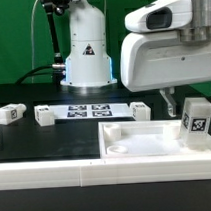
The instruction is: Assemble one leg
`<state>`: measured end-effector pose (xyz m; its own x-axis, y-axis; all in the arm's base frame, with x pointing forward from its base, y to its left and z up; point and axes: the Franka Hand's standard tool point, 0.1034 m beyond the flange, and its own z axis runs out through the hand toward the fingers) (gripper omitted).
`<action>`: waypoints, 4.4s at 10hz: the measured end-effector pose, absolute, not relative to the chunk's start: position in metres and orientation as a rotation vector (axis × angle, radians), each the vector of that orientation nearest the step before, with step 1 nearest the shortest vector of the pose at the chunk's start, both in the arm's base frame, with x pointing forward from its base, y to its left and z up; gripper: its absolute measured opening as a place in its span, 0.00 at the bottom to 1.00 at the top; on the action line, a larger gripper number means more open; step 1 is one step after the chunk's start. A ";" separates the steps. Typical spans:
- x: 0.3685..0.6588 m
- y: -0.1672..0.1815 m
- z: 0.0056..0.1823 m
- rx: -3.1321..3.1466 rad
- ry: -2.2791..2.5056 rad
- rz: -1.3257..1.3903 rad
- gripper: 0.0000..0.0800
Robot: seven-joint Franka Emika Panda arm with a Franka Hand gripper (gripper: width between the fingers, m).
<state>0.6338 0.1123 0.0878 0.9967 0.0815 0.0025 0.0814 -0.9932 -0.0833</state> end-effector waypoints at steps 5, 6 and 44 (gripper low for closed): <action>0.634 0.112 0.088 -3.056 -0.084 0.002 0.36; 0.634 0.114 0.087 -3.055 0.068 -0.018 0.36; 0.628 0.120 0.079 -3.068 0.618 0.009 0.36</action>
Offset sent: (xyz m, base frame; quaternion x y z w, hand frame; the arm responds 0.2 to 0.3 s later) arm 0.0000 0.0000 0.0000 0.0000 0.0000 0.0650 0.9979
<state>0.6280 0.1203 0.0790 0.9220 -0.3870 -0.0082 -0.3871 -0.9220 -0.0107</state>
